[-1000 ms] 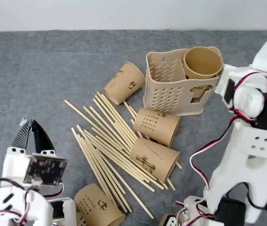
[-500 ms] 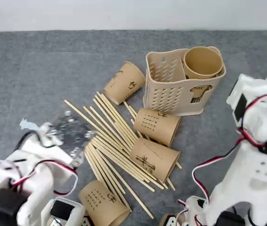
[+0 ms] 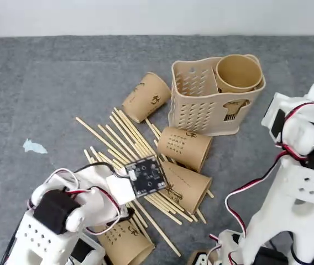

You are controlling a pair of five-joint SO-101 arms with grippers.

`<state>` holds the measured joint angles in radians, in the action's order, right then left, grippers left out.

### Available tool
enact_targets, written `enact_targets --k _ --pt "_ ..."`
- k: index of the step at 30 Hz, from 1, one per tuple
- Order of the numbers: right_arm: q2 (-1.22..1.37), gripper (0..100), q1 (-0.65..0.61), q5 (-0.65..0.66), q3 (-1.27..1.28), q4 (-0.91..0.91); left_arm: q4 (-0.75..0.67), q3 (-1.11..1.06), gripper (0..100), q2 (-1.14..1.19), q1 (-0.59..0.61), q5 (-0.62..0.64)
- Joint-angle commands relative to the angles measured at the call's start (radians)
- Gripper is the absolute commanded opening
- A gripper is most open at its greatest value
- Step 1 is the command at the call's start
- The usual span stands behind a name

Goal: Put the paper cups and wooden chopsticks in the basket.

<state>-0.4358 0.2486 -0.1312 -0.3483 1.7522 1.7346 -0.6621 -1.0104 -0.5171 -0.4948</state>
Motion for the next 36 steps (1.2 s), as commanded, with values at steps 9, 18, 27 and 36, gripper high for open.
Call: enact_targets --k 9,18,27,36 --pt "-0.018 4.6 0.005 0.009 0.009 0.036 0.021 0.021 23 0.155 0.002 -0.008" --pt "-0.016 4.6 0.007 0.009 0.011 0.036 0.025 0.099 23 0.342 -0.023 -0.046" --pt "-0.016 4.6 0.007 0.009 0.011 0.035 0.025 0.082 23 0.535 -0.175 -0.083" --pt "-0.015 4.7 0.007 0.009 0.011 0.035 0.023 0.084 23 0.763 -0.284 -0.103"
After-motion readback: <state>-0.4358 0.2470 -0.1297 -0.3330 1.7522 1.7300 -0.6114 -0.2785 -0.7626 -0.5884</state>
